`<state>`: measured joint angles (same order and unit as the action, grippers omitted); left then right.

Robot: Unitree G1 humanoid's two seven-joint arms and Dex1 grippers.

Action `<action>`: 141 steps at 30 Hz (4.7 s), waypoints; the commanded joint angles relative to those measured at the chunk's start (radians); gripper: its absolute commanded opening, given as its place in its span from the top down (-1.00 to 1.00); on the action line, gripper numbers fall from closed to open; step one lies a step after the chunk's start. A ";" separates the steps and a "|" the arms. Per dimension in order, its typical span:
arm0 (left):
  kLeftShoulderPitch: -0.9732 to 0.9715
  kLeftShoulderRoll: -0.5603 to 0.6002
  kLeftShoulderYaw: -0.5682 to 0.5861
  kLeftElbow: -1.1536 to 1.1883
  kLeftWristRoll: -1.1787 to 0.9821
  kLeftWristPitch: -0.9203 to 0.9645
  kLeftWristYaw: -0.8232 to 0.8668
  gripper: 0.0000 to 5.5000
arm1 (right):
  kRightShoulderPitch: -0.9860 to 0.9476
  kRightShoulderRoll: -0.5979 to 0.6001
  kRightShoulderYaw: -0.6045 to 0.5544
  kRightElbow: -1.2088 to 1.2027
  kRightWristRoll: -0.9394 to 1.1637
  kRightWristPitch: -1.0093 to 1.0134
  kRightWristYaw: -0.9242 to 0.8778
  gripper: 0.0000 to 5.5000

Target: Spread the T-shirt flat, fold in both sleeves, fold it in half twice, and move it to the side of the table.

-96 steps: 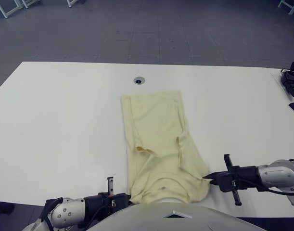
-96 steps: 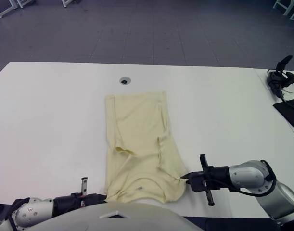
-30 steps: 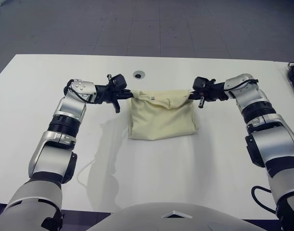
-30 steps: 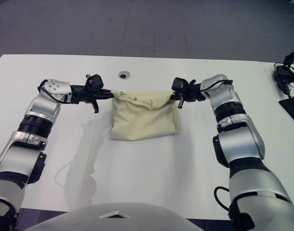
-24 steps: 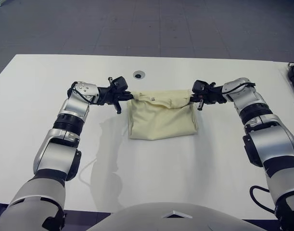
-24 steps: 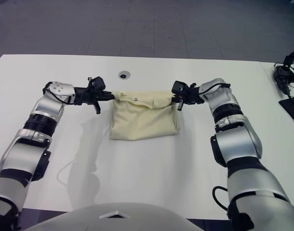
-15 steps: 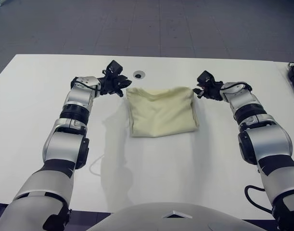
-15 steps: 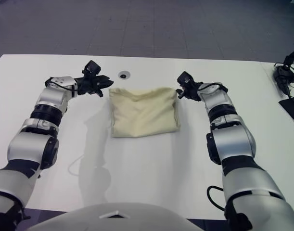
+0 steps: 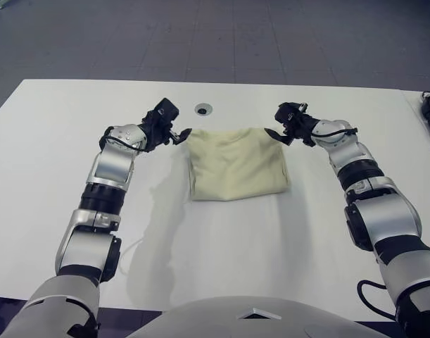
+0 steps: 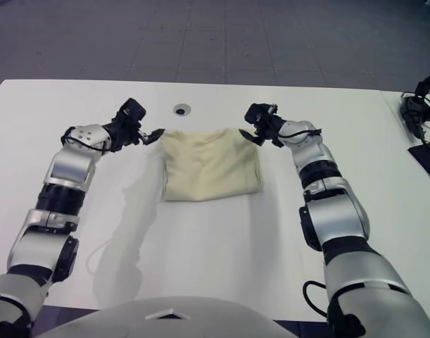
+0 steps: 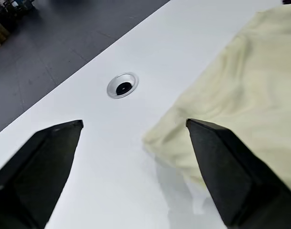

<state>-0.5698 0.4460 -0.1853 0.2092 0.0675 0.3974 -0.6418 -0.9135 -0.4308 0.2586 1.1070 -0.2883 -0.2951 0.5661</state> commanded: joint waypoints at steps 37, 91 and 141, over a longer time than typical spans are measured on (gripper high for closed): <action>-0.141 0.121 0.074 -0.091 0.056 -0.306 -0.018 -0.96 | 0.327 -0.100 0.126 -1.093 0.318 0.575 0.367 -0.95; 0.722 0.417 -0.311 -0.878 0.383 -0.009 -0.078 -0.75 | 1.061 -0.586 0.003 -1.666 0.125 0.373 0.406 -0.96; 0.741 0.438 -0.255 -0.971 0.236 -0.022 -0.419 1.00 | 0.993 -0.599 -0.009 -1.621 0.383 0.599 0.657 1.00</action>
<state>0.1379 0.8435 -0.4489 -0.7121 0.3475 0.3310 -1.0022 0.0574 -0.9875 0.2668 -0.4763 0.0510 0.2394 1.1857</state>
